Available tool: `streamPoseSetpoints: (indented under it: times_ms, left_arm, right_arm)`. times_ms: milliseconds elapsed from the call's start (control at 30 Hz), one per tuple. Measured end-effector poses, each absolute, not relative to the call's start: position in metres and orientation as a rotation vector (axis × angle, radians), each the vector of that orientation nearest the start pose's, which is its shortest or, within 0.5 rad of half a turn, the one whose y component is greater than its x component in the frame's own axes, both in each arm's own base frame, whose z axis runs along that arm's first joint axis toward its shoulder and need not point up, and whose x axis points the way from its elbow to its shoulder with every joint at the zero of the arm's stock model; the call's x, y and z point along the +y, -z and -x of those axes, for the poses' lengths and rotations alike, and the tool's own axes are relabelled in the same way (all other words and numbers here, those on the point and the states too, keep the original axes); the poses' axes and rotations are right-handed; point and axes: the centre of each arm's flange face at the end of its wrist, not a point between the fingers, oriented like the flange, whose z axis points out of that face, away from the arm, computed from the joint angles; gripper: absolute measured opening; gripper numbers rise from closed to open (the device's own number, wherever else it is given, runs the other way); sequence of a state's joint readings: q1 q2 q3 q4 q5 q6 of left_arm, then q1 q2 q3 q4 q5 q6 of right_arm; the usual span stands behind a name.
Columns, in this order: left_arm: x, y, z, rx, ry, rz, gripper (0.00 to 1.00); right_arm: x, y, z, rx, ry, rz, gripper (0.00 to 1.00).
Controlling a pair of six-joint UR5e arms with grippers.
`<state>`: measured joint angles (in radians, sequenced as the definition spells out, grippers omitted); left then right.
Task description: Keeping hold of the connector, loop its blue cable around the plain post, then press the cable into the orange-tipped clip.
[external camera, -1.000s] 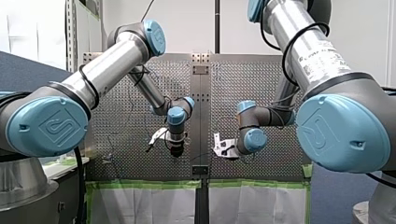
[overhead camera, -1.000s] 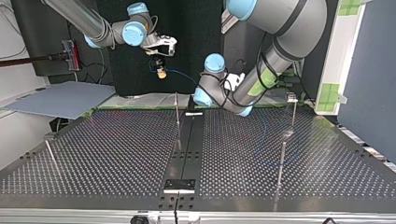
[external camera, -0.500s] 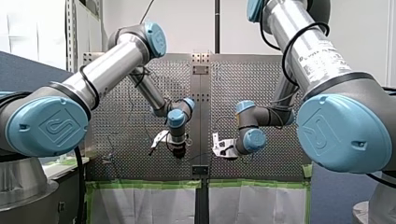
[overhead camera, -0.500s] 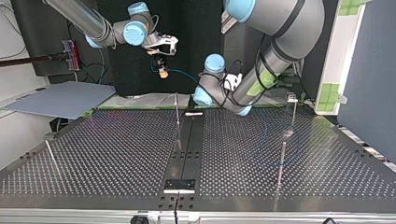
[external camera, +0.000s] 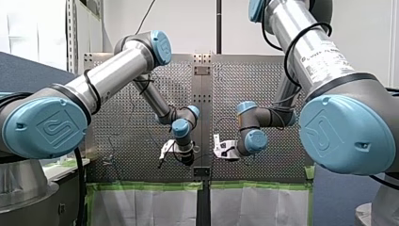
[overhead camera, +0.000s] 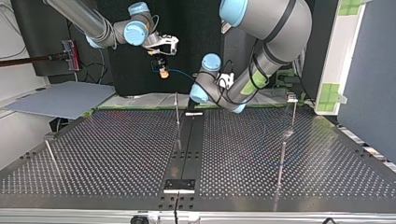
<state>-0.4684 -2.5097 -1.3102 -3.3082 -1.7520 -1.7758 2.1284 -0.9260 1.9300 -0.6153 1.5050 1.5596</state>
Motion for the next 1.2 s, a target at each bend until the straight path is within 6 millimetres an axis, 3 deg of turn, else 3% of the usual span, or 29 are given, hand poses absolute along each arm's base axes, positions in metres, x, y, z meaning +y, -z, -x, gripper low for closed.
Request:
streamPoseSetpoints:
  times_ms: [200,600,1133,1167,1200]
  left_arm:
    - [-0.392,-0.019,-0.517,2.387,0.105,-0.188,1.00]
    - [-0.392,0.040,-0.504,2.430,0.060,-0.220,1.00]
    - [-0.390,0.047,-0.499,2.402,0.008,-0.183,1.00]
    - [-0.390,0.048,-0.499,2.395,0.007,-0.183,0.89]
    - [-0.390,0.049,-0.499,2.389,0.006,-0.184,0.89]
  right_arm:
    - [-0.368,-0.042,-0.394,-1.041,-1.359,-2.006,0.00]
    - [-0.368,-0.042,-0.395,-1.038,-1.363,-2.004,0.00]
    - [-0.367,-0.042,-0.396,-1.036,-1.365,-2.006,0.00]
    - [-0.367,-0.042,-0.396,-1.036,-1.366,-2.006,0.00]
    - [-0.367,-0.042,-0.396,-1.036,-1.365,-2.006,0.00]
